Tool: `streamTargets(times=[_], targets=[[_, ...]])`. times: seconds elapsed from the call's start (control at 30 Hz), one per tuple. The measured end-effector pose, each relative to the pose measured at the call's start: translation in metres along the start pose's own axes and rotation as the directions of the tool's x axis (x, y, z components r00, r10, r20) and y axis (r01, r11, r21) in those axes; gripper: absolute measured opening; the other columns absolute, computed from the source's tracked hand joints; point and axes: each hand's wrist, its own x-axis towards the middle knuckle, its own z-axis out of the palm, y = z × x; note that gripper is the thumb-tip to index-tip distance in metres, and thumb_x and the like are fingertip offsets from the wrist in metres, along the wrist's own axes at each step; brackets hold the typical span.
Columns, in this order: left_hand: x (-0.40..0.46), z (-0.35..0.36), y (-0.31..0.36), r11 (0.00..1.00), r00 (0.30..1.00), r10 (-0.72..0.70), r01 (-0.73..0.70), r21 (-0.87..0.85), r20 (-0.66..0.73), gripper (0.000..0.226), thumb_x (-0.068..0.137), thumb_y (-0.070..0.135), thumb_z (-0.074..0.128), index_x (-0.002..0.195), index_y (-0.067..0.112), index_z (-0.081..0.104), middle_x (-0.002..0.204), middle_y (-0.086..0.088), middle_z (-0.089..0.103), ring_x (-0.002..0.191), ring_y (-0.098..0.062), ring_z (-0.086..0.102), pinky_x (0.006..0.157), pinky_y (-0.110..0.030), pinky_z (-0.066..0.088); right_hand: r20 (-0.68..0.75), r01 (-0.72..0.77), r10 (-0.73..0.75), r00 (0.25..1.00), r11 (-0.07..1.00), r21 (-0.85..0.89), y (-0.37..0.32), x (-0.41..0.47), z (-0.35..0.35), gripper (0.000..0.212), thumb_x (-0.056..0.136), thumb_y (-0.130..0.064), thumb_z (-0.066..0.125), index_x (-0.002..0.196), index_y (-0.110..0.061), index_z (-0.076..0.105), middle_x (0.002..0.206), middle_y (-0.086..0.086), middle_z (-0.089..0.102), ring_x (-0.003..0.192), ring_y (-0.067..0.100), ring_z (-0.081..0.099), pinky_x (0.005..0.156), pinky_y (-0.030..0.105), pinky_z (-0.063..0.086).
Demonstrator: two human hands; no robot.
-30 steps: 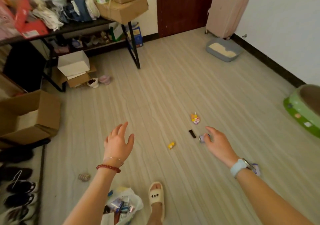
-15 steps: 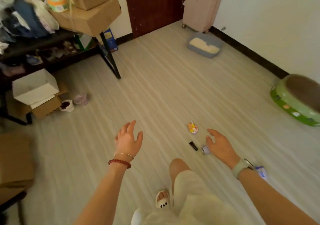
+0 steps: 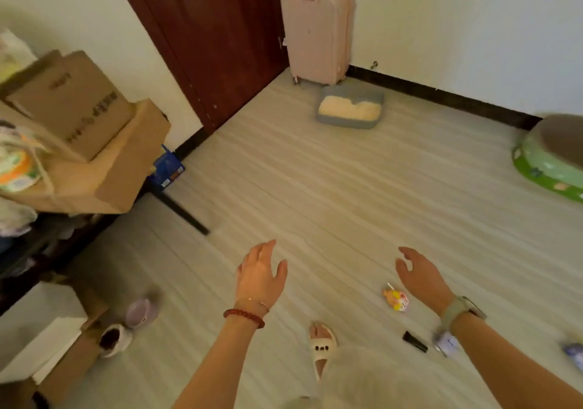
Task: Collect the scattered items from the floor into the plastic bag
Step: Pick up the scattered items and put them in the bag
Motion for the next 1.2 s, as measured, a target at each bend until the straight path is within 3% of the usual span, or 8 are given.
streamTargets(times=[0.17, 0.27, 0.4, 0.5, 0.77, 1.0, 1.1, 1.2], targets=[[0.121, -0.018, 0.055, 0.974, 0.97, 0.209, -0.217, 0.061, 0.123, 0.049, 0.091, 0.03, 0.048, 0.137, 0.017, 0.037, 0.141, -0.008, 0.04, 0.127, -0.026, 0.039, 0.105, -0.044, 0.034, -0.104, -0.079, 0.09, 0.99, 0.991, 0.108, -0.045, 0.049, -0.019, 0.043, 0.095, -0.019, 0.043, 0.135, -0.006, 0.039, 0.138, 0.018, 0.046, 0.124, 0.034, 0.046, 0.102, 0.036, 0.036], [0.184, -0.002, 0.102, 0.902, 0.885, 0.382, -0.42, 0.102, 0.265, 0.049, 0.091, 0.029, 0.048, 0.137, 0.016, 0.036, 0.141, -0.009, 0.04, 0.127, -0.028, 0.039, 0.102, -0.042, 0.035, -0.18, -0.166, 0.199, 0.963, 0.969, 0.186, -0.044, 0.069, -0.029, 0.043, 0.094, -0.02, 0.044, 0.134, -0.006, 0.04, 0.137, 0.017, 0.048, 0.127, 0.032, 0.044, 0.106, 0.04, 0.036], [0.247, 0.046, 0.173, 0.751, 0.691, 0.547, -0.654, 0.086, 0.472, 0.049, 0.091, 0.031, 0.047, 0.137, 0.016, 0.036, 0.14, -0.01, 0.041, 0.127, -0.028, 0.039, 0.102, -0.041, 0.035, -0.303, -0.307, 0.42, 0.855, 0.883, 0.356, -0.023, 0.086, -0.034, 0.042, 0.093, -0.019, 0.045, 0.134, -0.007, 0.041, 0.135, 0.017, 0.049, 0.126, 0.032, 0.043, 0.105, 0.039, 0.035], [0.263, 0.086, 0.221, 0.621, 0.489, 0.593, -0.784, 0.023, 0.639, 0.05, 0.092, 0.032, 0.046, 0.138, 0.018, 0.034, 0.141, -0.008, 0.039, 0.129, -0.026, 0.037, 0.104, -0.039, 0.033, -0.333, -0.405, 0.626, 0.705, 0.741, 0.536, -0.006, 0.084, -0.032, 0.041, 0.093, -0.017, 0.045, 0.133, -0.007, 0.043, 0.133, 0.017, 0.05, 0.124, 0.031, 0.045, 0.101, 0.031, 0.03], [0.225, 0.212, 0.282, 0.365, 0.082, 0.437, -0.926, -0.093, 0.896, 0.049, 0.091, 0.031, 0.046, 0.137, 0.017, 0.034, 0.141, -0.011, 0.039, 0.129, -0.027, 0.037, 0.106, -0.043, 0.034, -0.13, -0.471, 0.923, 0.363, 0.302, 0.829, 0.062, 0.055, 0.015, 0.04, 0.092, -0.014, 0.046, 0.132, -0.006, 0.043, 0.131, 0.018, 0.051, 0.122, 0.032, 0.046, 0.103, 0.035, 0.033], [0.208, 0.419, 0.266, 0.385, 0.029, 0.291, -0.919, -0.09, 0.956, 0.052, 0.089, 0.026, 0.051, 0.137, 0.012, 0.035, 0.139, -0.015, 0.04, 0.129, -0.028, 0.037, 0.107, -0.034, 0.031, 0.006, -0.45, 0.971, 0.239, 0.106, 0.887, 0.214, 0.111, 0.1, 0.04, 0.092, -0.016, 0.046, 0.132, -0.01, 0.043, 0.131, 0.017, 0.05, 0.12, 0.03, 0.049, 0.1, 0.036, 0.038], [0.215, 0.538, 0.231, 0.413, 0.058, 0.225, -0.91, -0.042, 0.973, 0.052, 0.09, 0.026, 0.051, 0.137, 0.012, 0.034, 0.136, -0.017, 0.041, 0.127, -0.029, 0.04, 0.105, -0.031, 0.03, -0.039, -0.493, 0.977, 0.208, 0.139, 0.859, 0.305, 0.165, 0.158, 0.044, 0.092, -0.018, 0.046, 0.135, -0.011, 0.038, 0.134, 0.014, 0.046, 0.125, 0.029, 0.043, 0.104, 0.036, 0.034], [0.224, 0.639, 0.193, 0.393, 0.061, 0.168, -0.92, -0.01, 0.984, 0.056, 0.088, 0.034, 0.05, 0.137, 0.014, 0.033, 0.136, -0.017, 0.04, 0.126, -0.03, 0.04, 0.105, -0.033, 0.032, -0.088, -0.595, 0.959, 0.268, 0.236, 0.768, 0.386, 0.221, 0.21, 0.051, 0.091, -0.021, 0.047, 0.139, -0.011, 0.03, 0.139, 0.013, 0.039, 0.127, 0.03, 0.037, 0.103, 0.037, 0.033]])
